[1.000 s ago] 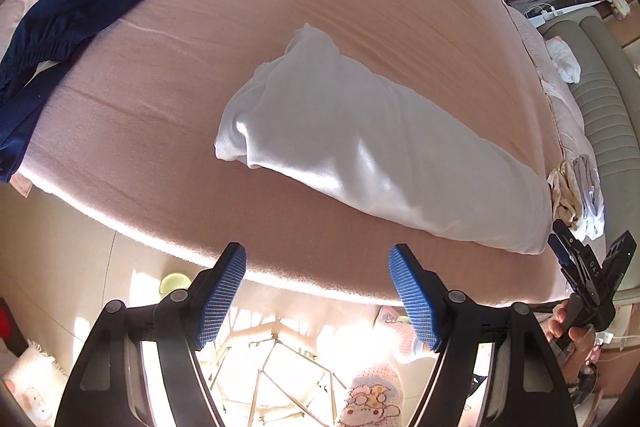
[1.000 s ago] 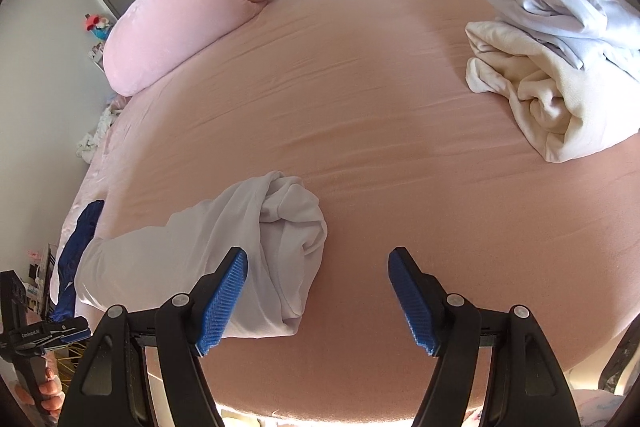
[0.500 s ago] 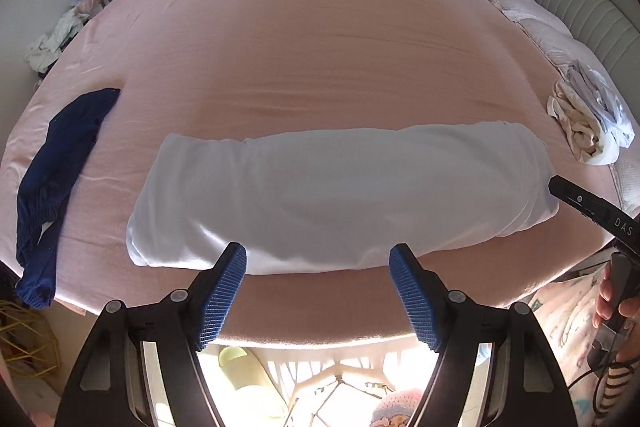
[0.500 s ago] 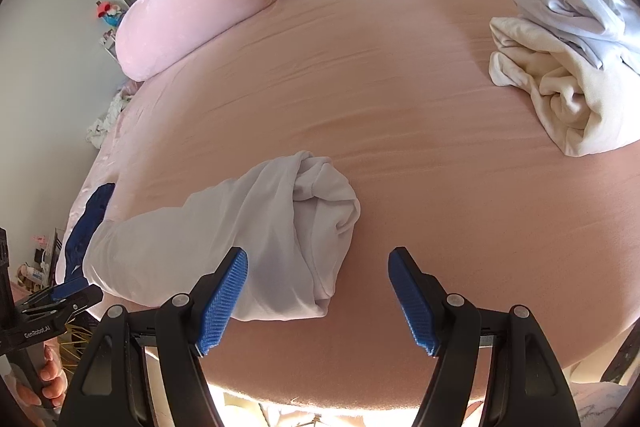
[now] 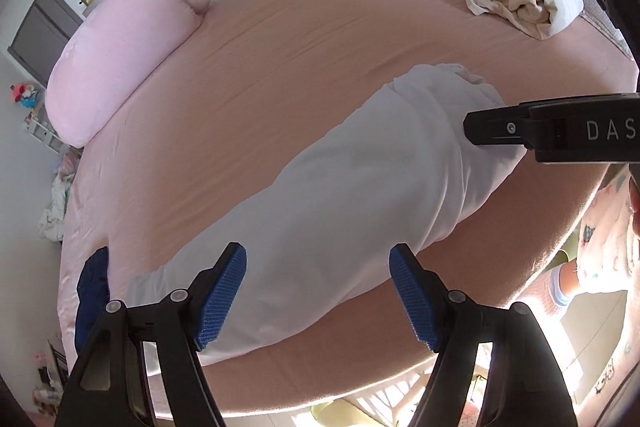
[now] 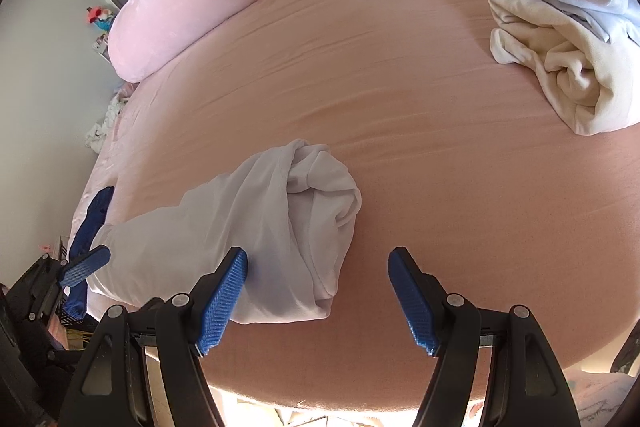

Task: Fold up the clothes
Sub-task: 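Move both open grippers over the folded garment's end again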

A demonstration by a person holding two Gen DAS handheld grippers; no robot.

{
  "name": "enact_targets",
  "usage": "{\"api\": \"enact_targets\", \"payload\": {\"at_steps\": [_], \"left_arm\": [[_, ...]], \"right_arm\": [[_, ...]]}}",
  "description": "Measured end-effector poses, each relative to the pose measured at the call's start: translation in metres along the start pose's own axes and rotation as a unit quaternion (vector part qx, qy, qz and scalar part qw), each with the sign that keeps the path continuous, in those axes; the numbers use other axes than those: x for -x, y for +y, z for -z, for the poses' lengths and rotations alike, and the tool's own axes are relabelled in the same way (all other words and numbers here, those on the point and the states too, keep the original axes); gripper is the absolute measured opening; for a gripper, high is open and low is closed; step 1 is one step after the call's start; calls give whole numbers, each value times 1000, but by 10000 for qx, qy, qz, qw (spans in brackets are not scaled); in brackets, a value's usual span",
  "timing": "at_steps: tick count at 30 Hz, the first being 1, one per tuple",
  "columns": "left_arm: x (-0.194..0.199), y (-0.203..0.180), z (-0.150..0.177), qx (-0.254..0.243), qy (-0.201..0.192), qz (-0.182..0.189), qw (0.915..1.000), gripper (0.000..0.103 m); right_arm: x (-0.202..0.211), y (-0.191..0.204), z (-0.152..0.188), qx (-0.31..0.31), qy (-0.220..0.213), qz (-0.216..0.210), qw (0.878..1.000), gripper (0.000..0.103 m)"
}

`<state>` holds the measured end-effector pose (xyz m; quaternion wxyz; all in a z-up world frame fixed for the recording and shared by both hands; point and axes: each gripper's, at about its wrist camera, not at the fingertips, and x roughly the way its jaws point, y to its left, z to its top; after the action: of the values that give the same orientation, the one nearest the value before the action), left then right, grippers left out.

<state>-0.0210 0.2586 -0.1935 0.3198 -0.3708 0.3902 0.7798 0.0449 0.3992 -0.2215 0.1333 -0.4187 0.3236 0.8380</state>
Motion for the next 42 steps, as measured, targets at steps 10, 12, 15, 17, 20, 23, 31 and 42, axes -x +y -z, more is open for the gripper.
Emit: {"api": "enact_targets", "payload": {"at_steps": [10,12,15,17,20,23,31,42], "left_arm": [[-7,-16,-5,64,30,298,9995,73],[-7,-23,-4,-9,-48,294,9996,73],[-6,-30,-7,-199,-184,216,9994,73],[-6,-35,-6,-383,-270,108,9988,73],[-15,-42,1,-658,-336,-48,9973,73],[-15,-50,6,-817,-422,6,9958,73],[-19,-70,9,-1001,-400,-95,9941,73],[-20,-116,6,-1875,-880,-1351,9690,73]], "right_arm": [[-8,-6,5,-205,20,-36,9998,72],[-9,-8,6,-308,12,-235,9992,48],[-9,-11,8,-302,80,-104,9995,38],[-7,-16,9,-372,113,-14,9992,37],[-3,-27,11,-586,149,-10,9982,37],[-3,-39,11,-838,236,-339,9956,37],[4,-68,15,-1455,390,-1073,9827,63],[-8,-123,36,-3263,438,-2590,9080,70]]}}
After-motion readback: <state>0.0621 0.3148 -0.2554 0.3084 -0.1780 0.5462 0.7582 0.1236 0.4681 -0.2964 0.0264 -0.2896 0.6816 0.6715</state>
